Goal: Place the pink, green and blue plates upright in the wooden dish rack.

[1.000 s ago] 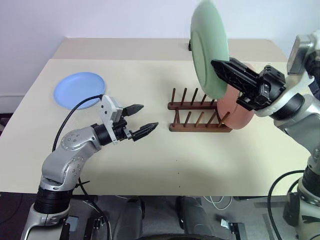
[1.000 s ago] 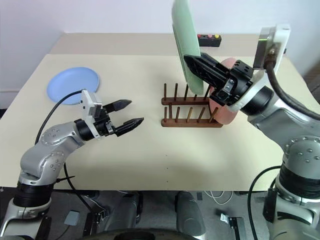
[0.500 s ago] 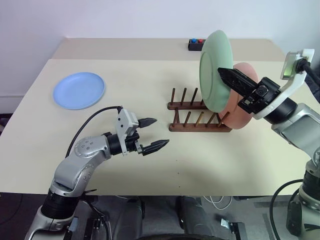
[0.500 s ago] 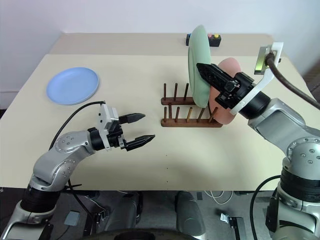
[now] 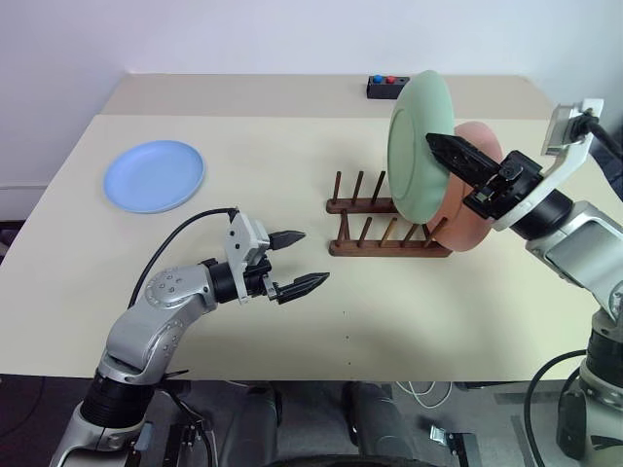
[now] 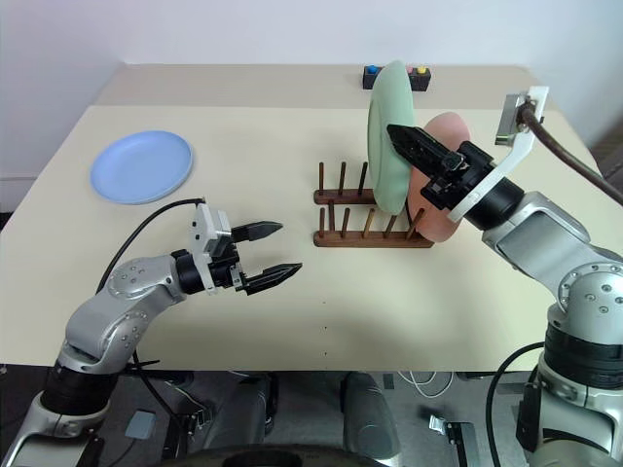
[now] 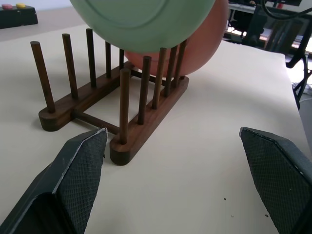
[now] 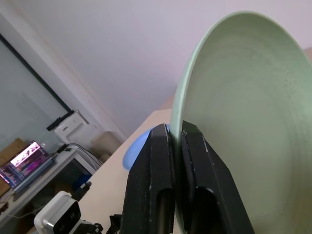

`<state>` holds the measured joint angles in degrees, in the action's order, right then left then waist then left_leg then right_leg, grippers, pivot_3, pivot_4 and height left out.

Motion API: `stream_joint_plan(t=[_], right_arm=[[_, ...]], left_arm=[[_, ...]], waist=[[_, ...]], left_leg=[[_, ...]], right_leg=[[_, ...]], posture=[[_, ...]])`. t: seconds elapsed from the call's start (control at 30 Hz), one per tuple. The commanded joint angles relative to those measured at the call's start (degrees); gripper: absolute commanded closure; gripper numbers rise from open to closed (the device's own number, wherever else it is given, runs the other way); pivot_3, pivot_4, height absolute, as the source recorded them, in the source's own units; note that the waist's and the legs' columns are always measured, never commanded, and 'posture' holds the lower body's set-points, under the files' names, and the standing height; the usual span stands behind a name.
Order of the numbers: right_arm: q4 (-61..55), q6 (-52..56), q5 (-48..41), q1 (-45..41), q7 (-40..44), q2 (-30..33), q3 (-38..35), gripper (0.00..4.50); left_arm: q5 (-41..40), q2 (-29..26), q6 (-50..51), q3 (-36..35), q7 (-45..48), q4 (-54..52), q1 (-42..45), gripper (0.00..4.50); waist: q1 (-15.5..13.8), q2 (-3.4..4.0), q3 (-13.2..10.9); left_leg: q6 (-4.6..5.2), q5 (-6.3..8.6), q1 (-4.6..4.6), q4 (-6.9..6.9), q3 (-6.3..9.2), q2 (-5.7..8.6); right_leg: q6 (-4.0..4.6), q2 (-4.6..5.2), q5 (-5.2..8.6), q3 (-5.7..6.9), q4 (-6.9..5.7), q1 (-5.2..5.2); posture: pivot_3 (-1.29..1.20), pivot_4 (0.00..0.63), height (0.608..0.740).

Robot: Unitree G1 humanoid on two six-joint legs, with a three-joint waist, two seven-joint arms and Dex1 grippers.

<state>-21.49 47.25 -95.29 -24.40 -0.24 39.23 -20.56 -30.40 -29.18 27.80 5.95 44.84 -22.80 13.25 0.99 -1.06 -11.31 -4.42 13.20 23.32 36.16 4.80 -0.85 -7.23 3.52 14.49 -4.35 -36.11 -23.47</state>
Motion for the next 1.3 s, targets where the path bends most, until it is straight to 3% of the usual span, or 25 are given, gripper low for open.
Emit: stream_joint_plan(t=[0.03,0.23,0.37,0.57,1.3], right_arm=[[-0.1,-1.2,-1.4,-0.5,-0.8,-0.1,-0.6,4.50],[0.6,-1.2,-1.5,-0.7,-2.1,-0.3,-0.2,4.50],[0.6,-1.3,-1.9,-0.8,-2.3,-0.4,-0.1,3.15],[0.5,-1.5,-1.3,-1.2,-2.6,-0.4,0.4,0.08],[-1.8,-0.8,1.3,-3.6,0.3,6.8,-1.1,0.08]], left_arm=[[0.2,0.2,-1.3,-0.5,0.0,-2.3,-0.1,0.04],[0.2,0.3,-1.5,-0.5,0.0,-2.3,-0.1,0.04],[0.2,0.4,-1.5,-0.5,-0.1,-2.4,-0.3,0.00],[0.3,0.4,-1.5,-0.5,-0.1,-2.3,-0.2,0.00],[0.9,1.1,-1.8,-0.2,0.3,-1.6,0.1,0.00]], waist=[[0.0,0.00,0.0],[0.0,0.00,0.0],[0.0,0.01,0.0],[0.0,0.00,0.0],[0.0,0.03,0.0]], left_leg=[[0.00,0.00,0.00,0.00,0.00,0.00],[0.00,0.00,0.00,0.00,0.00,0.00],[0.00,0.00,0.00,0.00,0.00,0.00],[0.00,0.00,0.00,0.00,0.00,0.00],[0.01,0.00,0.02,0.00,0.00,0.00]], right_leg=[[0.00,0.00,0.00,0.00,0.00,0.00],[0.00,0.00,0.00,0.00,0.00,0.00],[0.01,0.00,0.00,0.00,0.01,0.00],[0.01,0.00,0.00,0.00,0.01,0.00],[0.01,0.00,0.01,0.00,0.04,-0.01]], posture=[[0.00,0.150,0.730],[0.00,0.150,0.730],[0.00,0.150,0.730],[0.00,0.150,0.730],[0.00,0.150,0.730]])
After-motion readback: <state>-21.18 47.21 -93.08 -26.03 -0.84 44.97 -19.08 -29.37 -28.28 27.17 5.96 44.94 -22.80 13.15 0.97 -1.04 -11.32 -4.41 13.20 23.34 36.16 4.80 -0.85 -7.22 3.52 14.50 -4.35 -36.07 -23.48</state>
